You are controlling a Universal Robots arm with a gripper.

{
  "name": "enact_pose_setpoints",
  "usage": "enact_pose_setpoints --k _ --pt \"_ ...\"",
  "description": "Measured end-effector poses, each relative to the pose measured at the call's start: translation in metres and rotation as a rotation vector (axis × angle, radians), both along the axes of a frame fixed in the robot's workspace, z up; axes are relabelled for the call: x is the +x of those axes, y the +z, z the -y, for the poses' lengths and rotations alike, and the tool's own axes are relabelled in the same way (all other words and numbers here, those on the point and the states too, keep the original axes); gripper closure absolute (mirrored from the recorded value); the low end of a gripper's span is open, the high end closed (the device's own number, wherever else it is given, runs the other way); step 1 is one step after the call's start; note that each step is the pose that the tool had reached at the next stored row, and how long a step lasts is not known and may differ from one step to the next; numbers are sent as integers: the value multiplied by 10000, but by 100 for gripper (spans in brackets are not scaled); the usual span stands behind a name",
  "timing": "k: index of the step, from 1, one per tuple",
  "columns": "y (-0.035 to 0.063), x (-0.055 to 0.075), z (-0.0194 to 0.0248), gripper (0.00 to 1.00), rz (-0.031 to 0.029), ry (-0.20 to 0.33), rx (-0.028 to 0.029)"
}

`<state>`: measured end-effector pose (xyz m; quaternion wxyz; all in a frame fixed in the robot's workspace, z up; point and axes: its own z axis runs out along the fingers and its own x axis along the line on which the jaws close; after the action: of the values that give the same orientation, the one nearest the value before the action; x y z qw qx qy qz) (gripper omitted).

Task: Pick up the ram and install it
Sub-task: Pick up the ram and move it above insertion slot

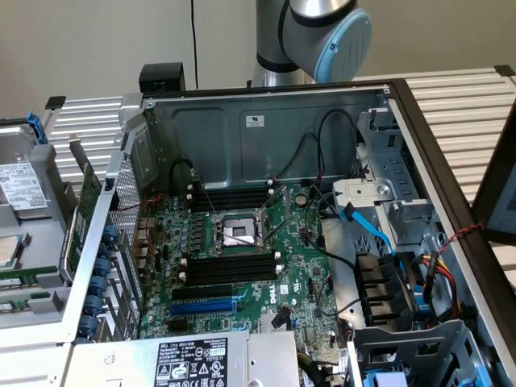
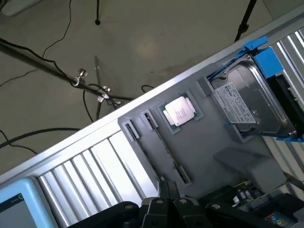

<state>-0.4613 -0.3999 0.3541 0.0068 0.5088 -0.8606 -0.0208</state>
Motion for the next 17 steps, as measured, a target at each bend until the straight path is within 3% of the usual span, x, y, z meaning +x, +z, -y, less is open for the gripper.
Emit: enact_pose_setpoints --k 11,13,17 --pt "-2 0 0 90 14 1999 -2" --pt "-2 0 0 90 56 2364 -7" --pt "-3 0 0 90 217 3070 -23"
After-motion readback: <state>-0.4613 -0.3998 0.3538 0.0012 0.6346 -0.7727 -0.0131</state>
